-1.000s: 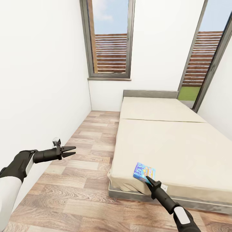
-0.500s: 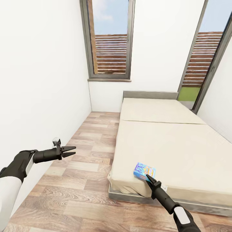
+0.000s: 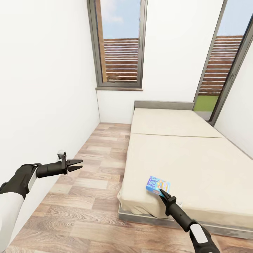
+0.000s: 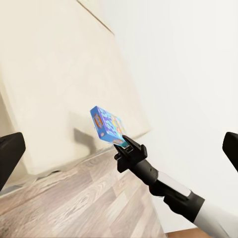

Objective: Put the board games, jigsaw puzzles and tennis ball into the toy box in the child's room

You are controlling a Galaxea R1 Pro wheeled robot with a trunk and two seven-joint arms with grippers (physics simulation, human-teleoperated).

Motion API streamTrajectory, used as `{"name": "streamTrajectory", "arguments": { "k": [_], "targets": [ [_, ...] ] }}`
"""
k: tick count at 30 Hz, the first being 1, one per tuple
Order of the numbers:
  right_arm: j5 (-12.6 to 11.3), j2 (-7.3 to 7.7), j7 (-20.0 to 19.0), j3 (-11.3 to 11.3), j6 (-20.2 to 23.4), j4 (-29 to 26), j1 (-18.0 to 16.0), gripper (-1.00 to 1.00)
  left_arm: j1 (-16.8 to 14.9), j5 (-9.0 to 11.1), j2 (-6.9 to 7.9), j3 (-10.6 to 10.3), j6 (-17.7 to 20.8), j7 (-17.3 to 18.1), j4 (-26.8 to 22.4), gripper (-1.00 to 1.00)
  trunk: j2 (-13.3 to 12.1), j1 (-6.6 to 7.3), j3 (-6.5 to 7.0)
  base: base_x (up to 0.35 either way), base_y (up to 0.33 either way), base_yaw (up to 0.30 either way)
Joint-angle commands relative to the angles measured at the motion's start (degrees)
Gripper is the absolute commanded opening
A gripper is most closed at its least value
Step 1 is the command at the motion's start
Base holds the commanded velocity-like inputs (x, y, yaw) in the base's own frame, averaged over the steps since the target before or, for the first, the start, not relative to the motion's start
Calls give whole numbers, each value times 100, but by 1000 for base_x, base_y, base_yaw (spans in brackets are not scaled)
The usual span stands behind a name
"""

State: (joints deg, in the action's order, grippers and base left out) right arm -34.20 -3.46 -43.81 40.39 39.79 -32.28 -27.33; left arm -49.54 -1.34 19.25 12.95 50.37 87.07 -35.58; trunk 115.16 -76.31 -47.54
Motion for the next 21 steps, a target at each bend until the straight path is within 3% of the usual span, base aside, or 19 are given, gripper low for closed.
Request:
{"name": "streamTrajectory", "arguments": {
  "k": [1,7,11,12,13,17,21],
  "targets": [
    [29,-6,-2,25,25,-59,-4,-100,-3,-16,0,5,59,29,-1,100,-39,23,13,0,0,0],
    [31,-17,-6,-83,52,-523,22,-100,-3,-15,2,5,53,31,-2,100,-280,155,121,0,0,0],
    [35,-16,-9,-648,50,-1064,77,-100,-3,-16,7,2,51,42,-3,100,-440,243,192,0,0,0],
    [36,-11,-7,-919,52,-1362,92,-100,-3,-11,8,-1,51,49,-7,100,-480,265,210,0,0,0],
    [34,-9,-6,-1050,53,-1547,94,-100,-3,-12,8,-2,52,51,-13,100,-521,287,228,0,0,0],
    [13,-6,-23,-1271,79,-1913,86,-100,-3,-8,10,-7,52,61,-33,100,-681,375,300,0,0,0],
    [64,-5,-719,-1319,189,-2007,82,-100,-3,-7,14,-9,52,64,-37,100,-841,463,372,0,0,0]
  ]
}}
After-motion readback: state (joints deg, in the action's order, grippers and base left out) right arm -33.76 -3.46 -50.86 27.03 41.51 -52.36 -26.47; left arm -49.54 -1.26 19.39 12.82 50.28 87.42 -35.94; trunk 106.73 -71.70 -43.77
